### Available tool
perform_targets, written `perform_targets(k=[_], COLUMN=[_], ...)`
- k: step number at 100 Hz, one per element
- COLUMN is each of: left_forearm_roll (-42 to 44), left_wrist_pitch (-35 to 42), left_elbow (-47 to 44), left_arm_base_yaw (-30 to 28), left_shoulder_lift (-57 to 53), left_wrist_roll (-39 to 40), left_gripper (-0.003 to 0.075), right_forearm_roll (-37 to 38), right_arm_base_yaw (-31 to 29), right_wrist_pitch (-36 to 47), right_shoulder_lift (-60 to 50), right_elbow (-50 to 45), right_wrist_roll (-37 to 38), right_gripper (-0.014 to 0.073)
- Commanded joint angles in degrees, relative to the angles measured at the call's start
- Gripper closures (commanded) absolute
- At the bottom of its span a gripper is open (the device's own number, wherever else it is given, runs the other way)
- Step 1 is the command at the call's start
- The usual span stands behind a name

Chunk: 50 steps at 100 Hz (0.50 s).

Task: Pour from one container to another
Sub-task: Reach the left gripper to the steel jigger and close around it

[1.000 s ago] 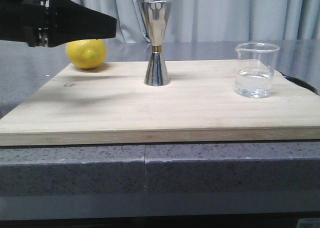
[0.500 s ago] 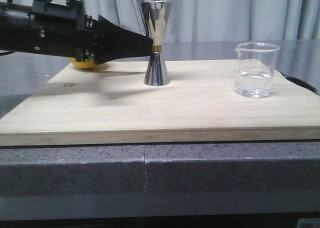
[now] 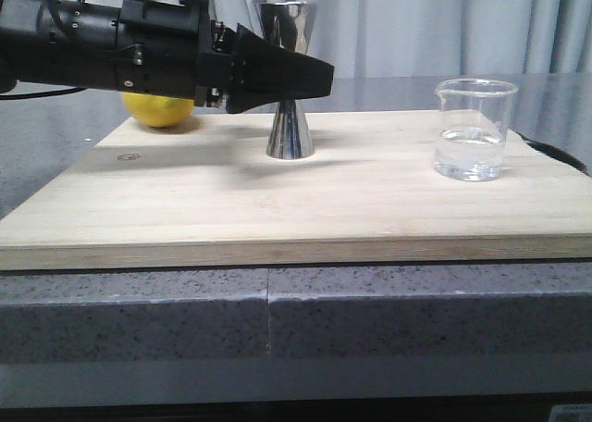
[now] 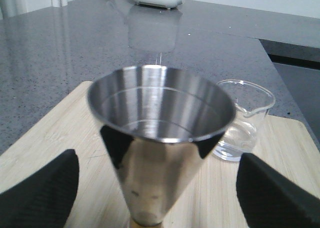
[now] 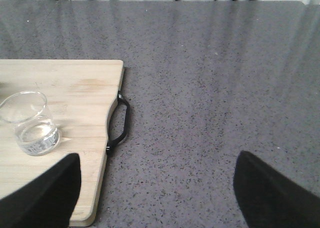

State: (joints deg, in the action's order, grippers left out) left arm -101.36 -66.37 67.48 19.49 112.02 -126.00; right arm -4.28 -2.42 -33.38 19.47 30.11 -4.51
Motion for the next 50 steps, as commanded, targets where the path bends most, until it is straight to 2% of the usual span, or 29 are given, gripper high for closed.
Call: perform_targets(k=[1,29,41,50], left_forearm_roll=[-4.8,-4.8,-4.8,-4.8], left_wrist_pitch=[-6.0,-6.0,-6.4,-6.9], left_elbow=[1.5,1.5,1.5,1.5], left_arm_base_yaw=[0.4,0.4,0.4,0.4], left_shoulder_lift=[-2.4,-2.4,-2.4,-2.4], left_wrist_roll=[0.5,0.5,0.5,0.5], left_gripper=[0.0171,0.0414,0.0461,0.0461], right_forearm_roll=[-0.3,0.2,0.5,0.6], right_arm_base_yaw=[-0.3,-0.3,-0.3,-0.3], right_wrist_pitch=[4.6,4.6,4.6,4.6], right_shoulder_lift=[1.0,1.0,1.0,1.0], right_elbow=[2.0,2.0,2.0,2.0], right_wrist_roll=[-0.3,-0.3,-0.3,-0.3], right_gripper=[0.0026,0.0026,0.0026,0.0026])
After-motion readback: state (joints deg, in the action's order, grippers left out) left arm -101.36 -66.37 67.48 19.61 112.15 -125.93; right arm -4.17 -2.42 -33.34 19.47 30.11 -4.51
